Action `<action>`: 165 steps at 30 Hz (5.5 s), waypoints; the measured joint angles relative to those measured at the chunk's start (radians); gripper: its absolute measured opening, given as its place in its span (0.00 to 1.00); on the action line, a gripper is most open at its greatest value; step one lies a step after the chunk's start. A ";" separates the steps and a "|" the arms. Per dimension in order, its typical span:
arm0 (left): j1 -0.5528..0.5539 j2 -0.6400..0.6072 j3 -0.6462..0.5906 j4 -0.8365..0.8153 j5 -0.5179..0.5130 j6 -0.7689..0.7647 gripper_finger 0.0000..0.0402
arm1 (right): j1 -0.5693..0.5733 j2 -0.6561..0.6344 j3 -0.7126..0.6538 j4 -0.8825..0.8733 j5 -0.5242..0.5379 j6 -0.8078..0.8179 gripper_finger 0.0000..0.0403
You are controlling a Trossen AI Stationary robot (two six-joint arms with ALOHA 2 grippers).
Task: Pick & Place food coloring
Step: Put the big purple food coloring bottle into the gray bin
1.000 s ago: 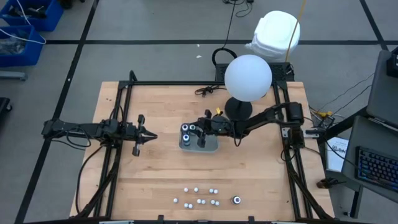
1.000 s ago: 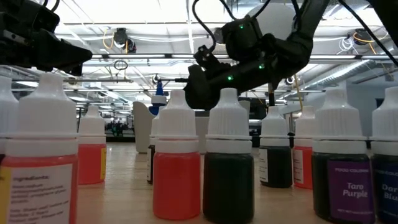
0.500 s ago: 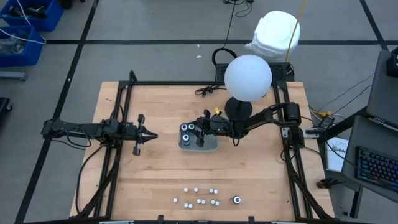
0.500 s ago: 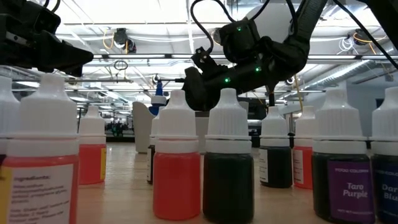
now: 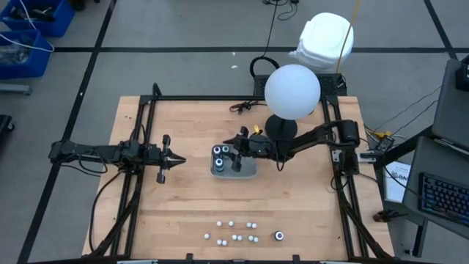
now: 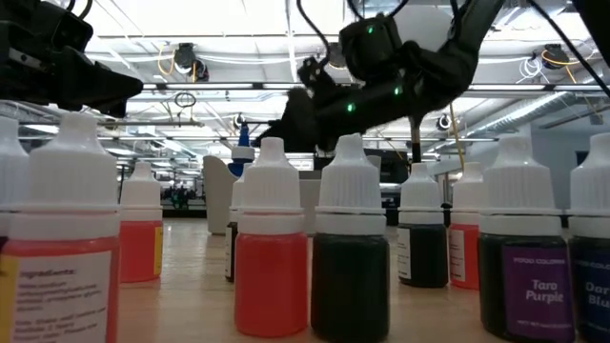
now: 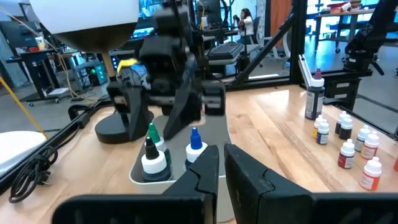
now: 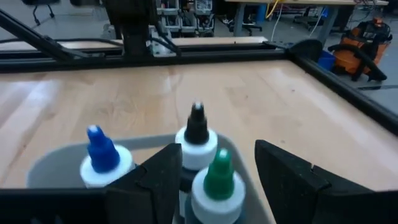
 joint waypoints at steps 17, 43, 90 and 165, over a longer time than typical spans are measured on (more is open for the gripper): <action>0.000 0.000 0.000 -0.014 -0.018 -0.002 0.09 | 0.120 -0.540 -0.009 -0.612 0.043 -0.105 0.27; 0.000 0.000 0.000 -0.030 -0.125 -0.034 0.09 | 0.114 -1.109 -0.827 -0.030 -0.109 0.049 0.00; 0.000 0.000 -0.001 -0.030 -0.028 -0.052 0.09 | 0.648 -0.861 -0.560 -0.161 -0.068 0.000 0.46; 0.000 0.000 -0.001 -0.028 -0.028 -0.055 0.09 | 0.779 -0.720 -0.434 -0.368 0.211 0.069 0.27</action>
